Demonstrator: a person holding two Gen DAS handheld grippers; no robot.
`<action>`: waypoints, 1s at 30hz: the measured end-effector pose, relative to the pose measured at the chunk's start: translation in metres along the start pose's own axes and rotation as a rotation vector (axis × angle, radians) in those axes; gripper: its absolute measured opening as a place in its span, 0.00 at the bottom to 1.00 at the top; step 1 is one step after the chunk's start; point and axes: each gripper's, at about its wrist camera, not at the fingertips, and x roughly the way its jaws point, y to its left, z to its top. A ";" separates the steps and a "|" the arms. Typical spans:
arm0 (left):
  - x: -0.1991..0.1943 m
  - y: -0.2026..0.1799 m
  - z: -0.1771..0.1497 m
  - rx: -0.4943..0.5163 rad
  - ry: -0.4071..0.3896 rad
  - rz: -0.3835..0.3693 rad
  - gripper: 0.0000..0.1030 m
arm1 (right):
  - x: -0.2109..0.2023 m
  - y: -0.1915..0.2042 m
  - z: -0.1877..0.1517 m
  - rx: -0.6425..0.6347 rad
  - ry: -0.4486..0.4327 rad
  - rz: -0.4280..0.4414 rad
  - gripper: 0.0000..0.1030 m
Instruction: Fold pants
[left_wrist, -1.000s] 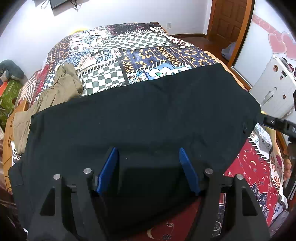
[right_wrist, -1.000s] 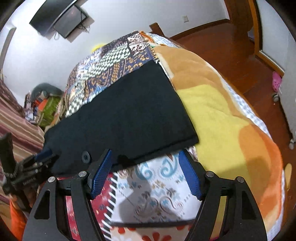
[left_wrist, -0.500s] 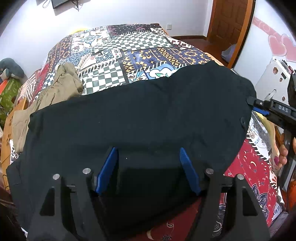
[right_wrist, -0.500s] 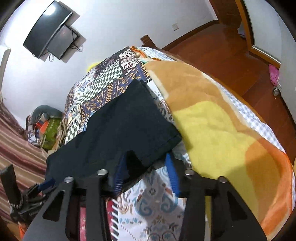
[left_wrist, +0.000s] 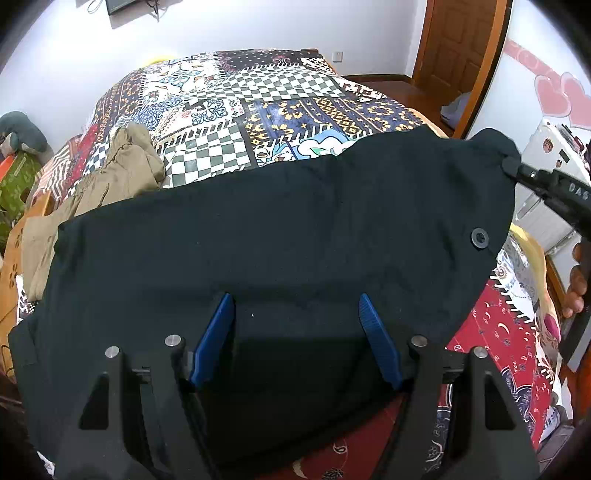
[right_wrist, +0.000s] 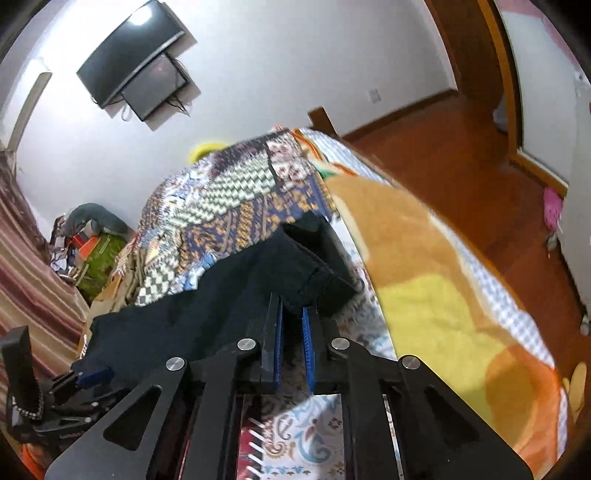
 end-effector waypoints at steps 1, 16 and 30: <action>-0.001 0.001 0.000 -0.003 -0.001 -0.003 0.68 | -0.002 0.002 0.002 -0.004 -0.006 0.005 0.06; -0.003 0.012 0.000 -0.055 -0.012 -0.041 0.68 | -0.004 0.012 0.000 0.046 0.015 0.023 0.08; -0.001 0.009 -0.001 -0.043 -0.010 -0.034 0.68 | -0.005 -0.033 -0.045 0.206 0.187 -0.039 0.50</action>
